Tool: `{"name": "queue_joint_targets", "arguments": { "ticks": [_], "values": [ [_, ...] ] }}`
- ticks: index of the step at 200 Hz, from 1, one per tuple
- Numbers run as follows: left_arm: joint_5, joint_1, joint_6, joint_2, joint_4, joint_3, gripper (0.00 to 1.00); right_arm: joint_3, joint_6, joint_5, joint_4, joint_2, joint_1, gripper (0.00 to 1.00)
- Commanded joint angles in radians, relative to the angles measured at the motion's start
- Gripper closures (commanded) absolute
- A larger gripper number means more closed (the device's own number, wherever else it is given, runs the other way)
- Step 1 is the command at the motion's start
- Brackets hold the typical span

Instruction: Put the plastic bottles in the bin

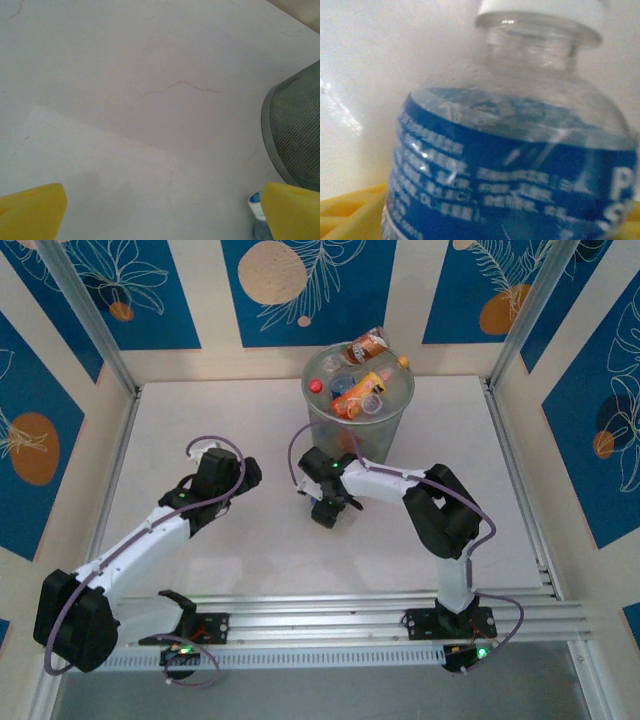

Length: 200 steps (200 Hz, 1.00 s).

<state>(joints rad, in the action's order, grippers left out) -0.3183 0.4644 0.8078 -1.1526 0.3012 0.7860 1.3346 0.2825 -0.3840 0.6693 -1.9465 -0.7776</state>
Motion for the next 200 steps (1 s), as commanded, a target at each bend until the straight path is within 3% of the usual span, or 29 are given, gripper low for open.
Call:
{"name": "queue_joint_targets", "arguments": {
  "ticks": [1, 19, 35, 73, 147, 200],
  "values": [
    [-0.005, -0.017, -0.018, 0.027, 0.015, -0.011, 0.00, 0.038, -0.013, 0.054, 0.024, -0.014, -0.012, 0.36],
    [-0.006, -0.019, -0.021, 0.030, 0.017, -0.012, 0.00, 0.052, -0.027, 0.055, 0.036, -0.009, -0.020, 0.56],
    [-0.009, -0.020, -0.025, 0.036, 0.016, -0.011, 0.00, 0.063, -0.039, 0.053, 0.049, 0.005, -0.034, 0.60],
    [-0.019, -0.019, -0.045, 0.054, 0.019, -0.005, 0.01, 0.077, -0.094, 0.053, 0.075, 0.131, -0.073, 0.61],
    [0.000, -0.019, -0.094, 0.070, 0.013, 0.040, 0.01, 0.192, -0.246, 0.058, 0.080, 0.526, -0.140, 0.57],
    [0.053, -0.018, -0.145, 0.048, -0.024, 0.116, 0.00, 0.270, -0.468, -0.142, -0.072, 0.611, -0.064, 0.57]
  ]
}}
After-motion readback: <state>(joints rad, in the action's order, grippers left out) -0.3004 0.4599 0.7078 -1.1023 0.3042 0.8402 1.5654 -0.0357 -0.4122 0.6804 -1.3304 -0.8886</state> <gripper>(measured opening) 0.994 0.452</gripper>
